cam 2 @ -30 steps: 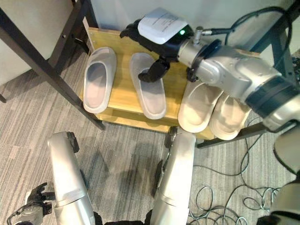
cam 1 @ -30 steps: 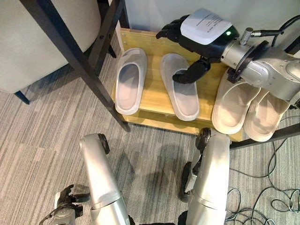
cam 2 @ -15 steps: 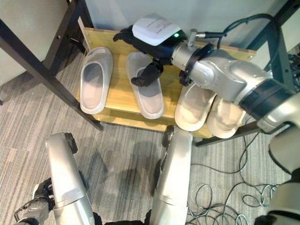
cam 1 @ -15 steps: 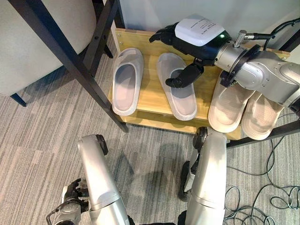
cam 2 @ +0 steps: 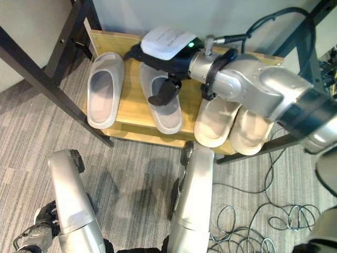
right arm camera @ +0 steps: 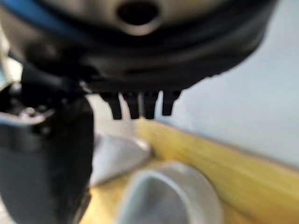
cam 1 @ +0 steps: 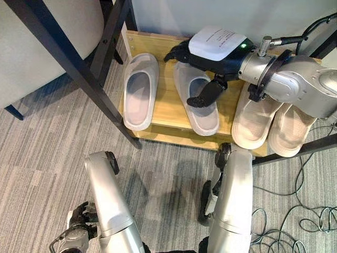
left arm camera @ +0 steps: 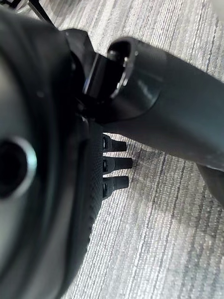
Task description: Arrange the slippers neatly on the shoe rack.
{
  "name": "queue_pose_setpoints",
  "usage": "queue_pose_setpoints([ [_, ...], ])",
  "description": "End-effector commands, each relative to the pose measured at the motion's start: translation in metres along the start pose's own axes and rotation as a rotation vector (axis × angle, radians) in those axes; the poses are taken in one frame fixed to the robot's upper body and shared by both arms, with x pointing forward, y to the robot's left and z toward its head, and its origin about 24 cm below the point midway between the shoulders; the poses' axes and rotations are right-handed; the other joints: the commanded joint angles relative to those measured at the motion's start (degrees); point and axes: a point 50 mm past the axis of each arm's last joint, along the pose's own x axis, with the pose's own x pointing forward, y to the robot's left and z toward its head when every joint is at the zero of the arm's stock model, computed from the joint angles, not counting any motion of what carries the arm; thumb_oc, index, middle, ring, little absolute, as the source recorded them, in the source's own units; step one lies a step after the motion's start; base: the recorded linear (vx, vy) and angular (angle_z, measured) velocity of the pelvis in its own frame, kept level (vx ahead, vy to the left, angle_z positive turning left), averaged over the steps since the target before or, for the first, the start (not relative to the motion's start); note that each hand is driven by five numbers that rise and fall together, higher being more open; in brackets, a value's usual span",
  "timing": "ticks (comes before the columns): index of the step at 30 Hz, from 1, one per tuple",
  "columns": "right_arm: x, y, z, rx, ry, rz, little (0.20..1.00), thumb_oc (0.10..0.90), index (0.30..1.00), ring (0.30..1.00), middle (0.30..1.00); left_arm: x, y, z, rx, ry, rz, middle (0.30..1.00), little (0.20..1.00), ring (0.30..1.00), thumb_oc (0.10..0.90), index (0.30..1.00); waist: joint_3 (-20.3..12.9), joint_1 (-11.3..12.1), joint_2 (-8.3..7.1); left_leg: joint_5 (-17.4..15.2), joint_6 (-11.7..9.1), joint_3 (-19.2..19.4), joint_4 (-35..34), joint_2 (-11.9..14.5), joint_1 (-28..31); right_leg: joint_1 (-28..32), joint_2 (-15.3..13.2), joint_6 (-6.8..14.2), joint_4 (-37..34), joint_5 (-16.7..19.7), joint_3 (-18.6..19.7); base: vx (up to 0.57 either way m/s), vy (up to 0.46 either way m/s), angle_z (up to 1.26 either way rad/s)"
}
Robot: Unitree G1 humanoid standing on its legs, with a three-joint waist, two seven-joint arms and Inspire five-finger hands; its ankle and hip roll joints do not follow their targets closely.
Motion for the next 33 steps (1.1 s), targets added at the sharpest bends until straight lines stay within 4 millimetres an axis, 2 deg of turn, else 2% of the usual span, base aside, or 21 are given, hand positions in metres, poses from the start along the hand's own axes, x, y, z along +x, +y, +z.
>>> queue_pose_setpoints([
  [1,-0.014,-0.082,-0.003,-0.154,0.034,-0.389,0.900,0.800,0.900,0.900,0.900,-0.001,-0.017,0.011,0.008,-0.054,-0.024,0.900,0.900,0.900,0.800,0.900,-3.20,3.13,1.09,-1.84,6.50,-2.85,-5.12,-1.72,-3.30,2.41,-1.57,-3.11,-3.06,-2.16,9.90,0.01,0.022,-0.06],
  [5,-0.027,-0.085,0.002,-0.161,0.045,-0.477,0.900,0.800,0.900,0.900,0.900,-0.001,-0.019,0.015,-0.002,-0.054,-0.013,0.900,0.900,0.900,0.800,0.900,-3.24,2.38,0.78,-2.06,6.70,-2.92,-4.61,-1.68,-3.30,2.41,-1.32,-3.08,-2.70,-2.24,9.90,0.00,0.000,0.00],
  [8,-0.038,-0.078,0.004,-0.110,0.066,-0.534,0.900,0.800,0.900,0.900,0.900,-0.001,-0.021,0.017,-0.009,-0.052,-0.004,0.900,0.900,0.900,0.800,0.900,-2.96,1.74,0.64,-2.17,6.78,-2.88,-4.29,-1.64,-3.40,2.41,-1.24,-3.06,-2.52,-2.23,9.83,0.00,0.000,0.00],
  [9,-0.042,-0.069,0.002,-0.053,0.088,-0.562,0.900,0.800,0.900,0.900,0.900,-0.001,-0.023,0.017,-0.027,-0.046,0.003,0.900,0.900,0.900,0.800,0.900,-2.55,1.13,0.80,-2.15,6.85,-2.86,-4.14,-1.77,-3.48,2.40,-1.20,-3.15,-2.41,-2.29,9.72,0.00,0.000,0.00],
  [12,-0.047,-0.061,0.001,-0.017,0.112,-0.586,0.900,0.800,0.900,0.900,0.900,0.000,-0.021,0.016,-0.027,-0.038,0.010,0.900,0.900,0.900,0.800,0.900,-2.46,1.29,0.56,-2.16,6.95,-2.82,-3.96,-1.86,-3.55,2.40,-1.16,-3.20,-2.29,-2.31,9.60,0.00,0.002,-0.01],
  [13,-0.051,-0.045,0.002,0.049,0.151,-0.655,0.900,0.800,0.900,0.900,0.900,-0.001,-0.023,0.012,-0.052,-0.016,0.024,0.900,0.900,0.900,0.800,0.900,-2.11,1.02,0.66,-2.24,7.18,-2.69,-3.62,-2.07,-3.54,2.39,-0.98,-3.32,-1.98,-2.44,9.50,0.00,0.000,0.00],
  [15,-0.054,-0.041,0.006,0.076,0.156,-0.686,0.900,0.800,0.900,0.900,0.900,-0.001,-0.023,0.012,-0.056,-0.013,0.033,0.900,0.900,0.900,0.800,0.900,-2.11,1.05,0.50,-2.27,7.20,-2.58,-3.63,-2.20,-3.60,2.39,-0.89,-3.41,-1.97,-2.55,9.46,0.00,-0.004,0.03],
  [19,-0.052,-0.015,0.019,0.194,0.192,-0.785,0.900,0.800,0.900,0.900,0.900,-0.002,-0.030,0.015,-0.067,-0.013,0.043,0.900,0.900,0.900,0.800,0.900,-2.09,0.53,0.50,-2.49,7.49,-2.30,-3.08,-2.49,-3.89,2.39,-0.40,-3.38,-1.61,-2.75,9.23,0.01,-0.005,-0.03],
  [20,-0.052,-0.015,0.019,0.194,0.192,-0.785,0.900,0.800,0.900,0.900,0.900,-0.002,-0.030,0.015,-0.067,-0.013,0.043,0.900,0.900,0.900,0.800,0.900,-2.09,0.55,0.48,-2.49,7.49,-2.29,-3.08,-2.48,-3.88,2.39,-0.40,-3.38,-1.61,-2.75,9.24,0.00,0.000,0.00],
  [21,-0.049,-0.005,0.022,0.242,0.207,-0.796,0.900,0.800,0.900,0.900,0.900,-0.003,-0.032,0.016,-0.072,-0.018,0.048,0.900,0.900,0.900,0.800,0.900,-2.08,0.41,0.65,-2.55,7.57,-2.09,-3.14,-2.50,-3.86,2.40,-0.27,-3.37,-1.52,-2.82,9.22,0.00,0.000,0.00],
  [25,-0.044,0.010,0.030,0.289,0.228,-0.790,0.900,0.800,0.900,0.900,0.900,-0.003,-0.034,0.019,-0.072,-0.023,0.055,0.900,0.900,0.900,0.800,0.900,-2.07,0.22,0.66,-2.67,7.67,-1.97,-2.86,-2.74,-3.72,2.40,-0.11,-3.24,-1.53,-2.75,9.31,0.00,0.000,0.00],
  [27,-0.044,0.010,0.030,0.290,0.229,-0.790,0.900,0.800,0.900,0.900,0.900,-0.003,-0.034,0.018,-0.072,-0.023,0.055,0.900,0.900,0.900,0.800,0.900,-2.07,0.23,0.61,-2.67,7.67,-1.96,-2.87,-2.74,-3.71,2.40,-0.11,-3.25,-1.53,-2.74,9.32,0.00,0.000,0.00],
  [29,-0.041,0.022,0.039,0.337,0.242,-0.784,0.900,0.800,0.900,0.900,0.900,-0.004,-0.036,0.015,-0.071,-0.008,0.062,0.900,0.900,0.900,0.800,0.900,-2.07,0.03,0.62,-2.74,7.75,-2.00,-2.59,-2.91,-3.69,2.40,-0.01,-3.20,-1.46,-2.70,9.32,0.00,0.000,0.00],
  [33,-0.043,0.028,0.041,0.362,0.259,-0.783,0.900,0.800,0.900,0.900,0.900,-0.005,-0.036,0.013,-0.075,-0.003,0.065,0.900,0.900,0.900,0.800,0.900,-2.07,0.02,0.51,-2.66,7.80,-2.03,-2.49,-2.92,-3.77,2.40,0.07,-3.15,-1.47,-2.55,9.36,0.00,0.000,0.00],
])
